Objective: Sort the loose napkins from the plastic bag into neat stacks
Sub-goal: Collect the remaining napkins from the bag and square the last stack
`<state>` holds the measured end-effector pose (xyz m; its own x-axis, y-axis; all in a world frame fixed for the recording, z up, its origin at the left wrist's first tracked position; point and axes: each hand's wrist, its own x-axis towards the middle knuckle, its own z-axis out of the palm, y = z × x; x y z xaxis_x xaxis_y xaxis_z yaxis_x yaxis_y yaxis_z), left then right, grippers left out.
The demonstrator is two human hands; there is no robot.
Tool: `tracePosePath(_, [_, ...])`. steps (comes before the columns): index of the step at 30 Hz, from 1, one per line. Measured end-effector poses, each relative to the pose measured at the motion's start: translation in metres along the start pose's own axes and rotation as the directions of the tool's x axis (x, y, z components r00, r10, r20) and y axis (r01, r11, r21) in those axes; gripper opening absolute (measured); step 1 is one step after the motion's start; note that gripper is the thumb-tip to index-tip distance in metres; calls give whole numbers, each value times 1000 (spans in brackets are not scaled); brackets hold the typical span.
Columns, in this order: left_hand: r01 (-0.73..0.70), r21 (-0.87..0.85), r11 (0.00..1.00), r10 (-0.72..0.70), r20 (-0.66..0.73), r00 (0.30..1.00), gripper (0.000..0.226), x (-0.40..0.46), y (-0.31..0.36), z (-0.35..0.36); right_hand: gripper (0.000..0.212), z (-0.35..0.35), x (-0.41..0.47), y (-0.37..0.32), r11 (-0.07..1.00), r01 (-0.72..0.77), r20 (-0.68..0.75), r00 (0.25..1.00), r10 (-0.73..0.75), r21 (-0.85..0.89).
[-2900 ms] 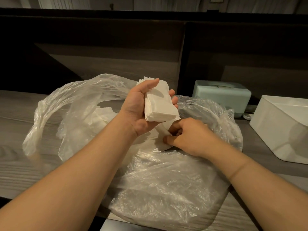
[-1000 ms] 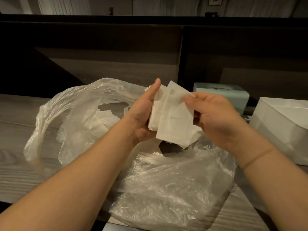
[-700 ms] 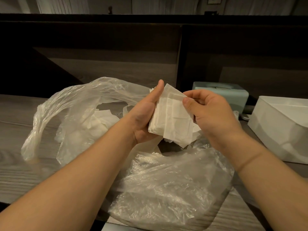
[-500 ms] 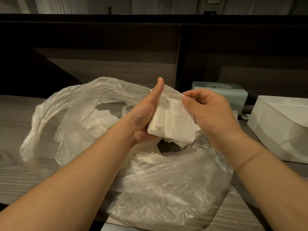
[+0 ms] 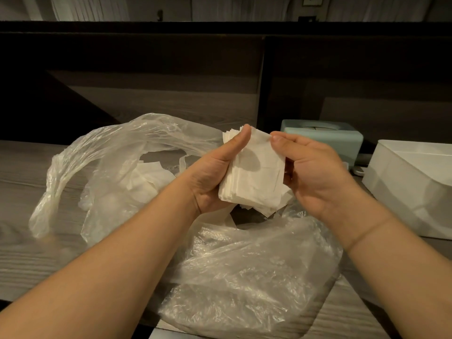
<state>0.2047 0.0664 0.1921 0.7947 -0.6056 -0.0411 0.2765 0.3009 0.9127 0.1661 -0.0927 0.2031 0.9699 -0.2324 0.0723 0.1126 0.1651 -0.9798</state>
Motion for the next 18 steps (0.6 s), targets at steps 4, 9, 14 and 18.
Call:
tracePosePath(4, [42,-14,999,-42,43,998,50,-3,-1,2,11,3,-1,8,999,-14,-48,999,16,31])
tracePosePath(9, [45,-180,983,-50,-24,998,57,-3,4,-1,9,-7,14,9,987,49,-180,981,-76,-152])
tracePosePath(14, [-7,-414,910,-6,-29,1000,69,-3,9,-3,10,-19,18,14,484,238,167,968,-185,-842])
tracePosePath(18, [-55,-450,892,21,-80,997,64,-2,11,-5,46,-17,12,15,305,265,290,956,38,-915])
